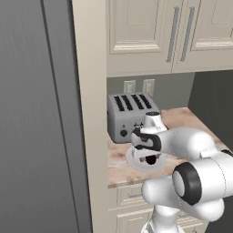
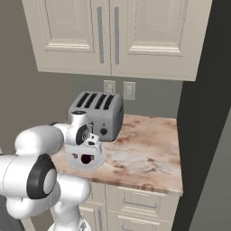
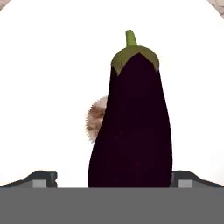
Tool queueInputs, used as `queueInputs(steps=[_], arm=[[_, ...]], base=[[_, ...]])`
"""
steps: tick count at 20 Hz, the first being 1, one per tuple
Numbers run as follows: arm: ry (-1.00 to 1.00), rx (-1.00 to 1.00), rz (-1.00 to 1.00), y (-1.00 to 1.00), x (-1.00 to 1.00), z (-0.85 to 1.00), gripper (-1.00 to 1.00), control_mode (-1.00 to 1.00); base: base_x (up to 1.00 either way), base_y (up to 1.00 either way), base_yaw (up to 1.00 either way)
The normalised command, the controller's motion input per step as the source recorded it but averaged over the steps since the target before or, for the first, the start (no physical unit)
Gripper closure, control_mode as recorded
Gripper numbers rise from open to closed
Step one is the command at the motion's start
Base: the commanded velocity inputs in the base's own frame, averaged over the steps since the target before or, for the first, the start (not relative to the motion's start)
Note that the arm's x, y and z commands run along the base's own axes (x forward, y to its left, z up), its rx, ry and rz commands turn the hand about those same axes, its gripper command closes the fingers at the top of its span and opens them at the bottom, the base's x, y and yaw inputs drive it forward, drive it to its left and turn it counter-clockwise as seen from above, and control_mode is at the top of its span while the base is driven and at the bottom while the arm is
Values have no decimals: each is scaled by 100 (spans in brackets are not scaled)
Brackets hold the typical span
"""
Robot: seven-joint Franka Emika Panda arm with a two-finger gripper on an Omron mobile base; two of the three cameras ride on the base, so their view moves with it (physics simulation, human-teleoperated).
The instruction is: Place the eggplant on the bottom rack of the oven.
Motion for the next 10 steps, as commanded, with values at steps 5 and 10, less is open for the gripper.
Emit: queueInputs(steps=[5, 10], arm=[[0, 0, 0, -5, 0, -15, -100, -100], [0, 0, 1, 0, 0, -16, -100, -100]], base=[[0, 0, 0], [0, 0, 0]])
